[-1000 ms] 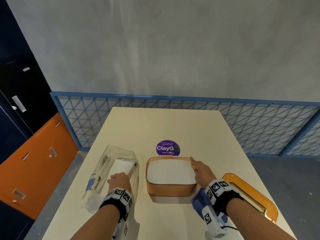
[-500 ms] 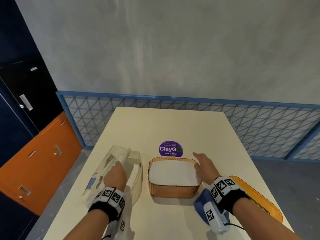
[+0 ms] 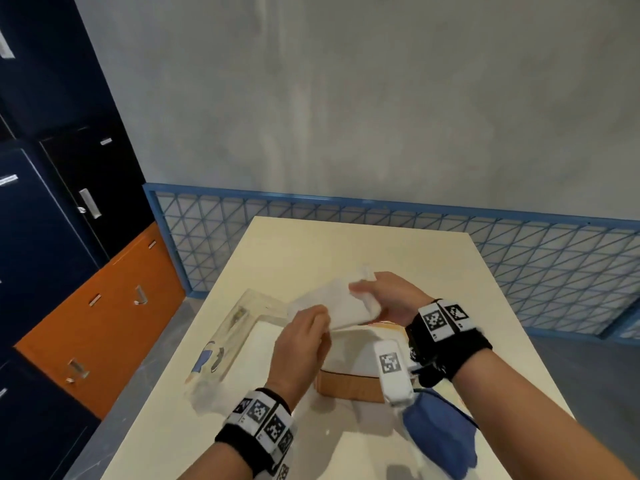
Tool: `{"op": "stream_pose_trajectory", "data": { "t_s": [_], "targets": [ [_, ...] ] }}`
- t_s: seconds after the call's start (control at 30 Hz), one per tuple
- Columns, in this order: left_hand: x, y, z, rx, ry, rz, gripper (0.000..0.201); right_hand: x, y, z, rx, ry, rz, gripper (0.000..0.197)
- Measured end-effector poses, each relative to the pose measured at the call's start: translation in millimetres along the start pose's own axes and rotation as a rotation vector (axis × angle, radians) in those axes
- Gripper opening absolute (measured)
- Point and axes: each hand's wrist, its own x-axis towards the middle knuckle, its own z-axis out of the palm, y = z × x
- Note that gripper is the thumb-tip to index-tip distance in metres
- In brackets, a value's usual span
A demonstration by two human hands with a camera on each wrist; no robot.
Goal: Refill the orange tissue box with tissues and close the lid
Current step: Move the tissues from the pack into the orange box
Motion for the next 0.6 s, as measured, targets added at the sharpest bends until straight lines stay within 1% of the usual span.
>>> {"op": "stream_pose_trajectory", "data": {
  "t_s": [0.03,0.07,0.1,0.13,0.17,0.23,0.27,0.33,0.4,0.47,0.53,0.6],
  "targets": [
    [-3,0,5,-0.017,-0.039,0.031,0.023,1,0,-4,-0.114,0.039,-0.030,0.028],
    [-6,-1,8,-0.046,-0.078,0.028,0.027,0,1,-8,-0.213,0.070,-0.065,0.031],
    [-8,0,10,-0.100,-0.098,-0.016,0.036,-3,0,-12,-0.282,0.089,-0.102,0.032],
    [-9,0,11,-0.189,-0.082,-0.102,0.046,-8,-1,-15,-0.333,0.099,-0.143,0.032],
    [-9,2,10,-0.298,-0.046,-0.221,0.054,-13,-2,-18,-0.382,0.106,-0.187,0.031],
    [-4,5,9,-0.507,0.014,-0.466,0.059,-21,-2,-25,-0.451,0.112,-0.270,0.030],
    [1,5,8,-0.586,0.022,-0.565,0.060,-24,-1,-28,-0.450,0.105,-0.304,0.030],
    [16,5,4,-0.753,0.006,-0.689,0.066,-28,3,-33,-0.414,0.088,-0.347,0.029],
    [30,4,2,-0.901,-0.027,-0.742,0.067,-30,9,-37,-0.344,0.076,-0.366,0.026],
    [41,5,-1,-0.972,-0.029,-0.749,0.063,-30,15,-39,-0.262,0.075,-0.384,0.023],
    [45,8,-1,-0.950,0.001,-0.709,0.059,-30,25,-41,-0.169,0.102,-0.390,0.022],
    [40,11,3,-0.922,-0.009,-0.668,0.062,-28,45,-42,-0.060,0.140,-0.359,0.022]
  ]
}}
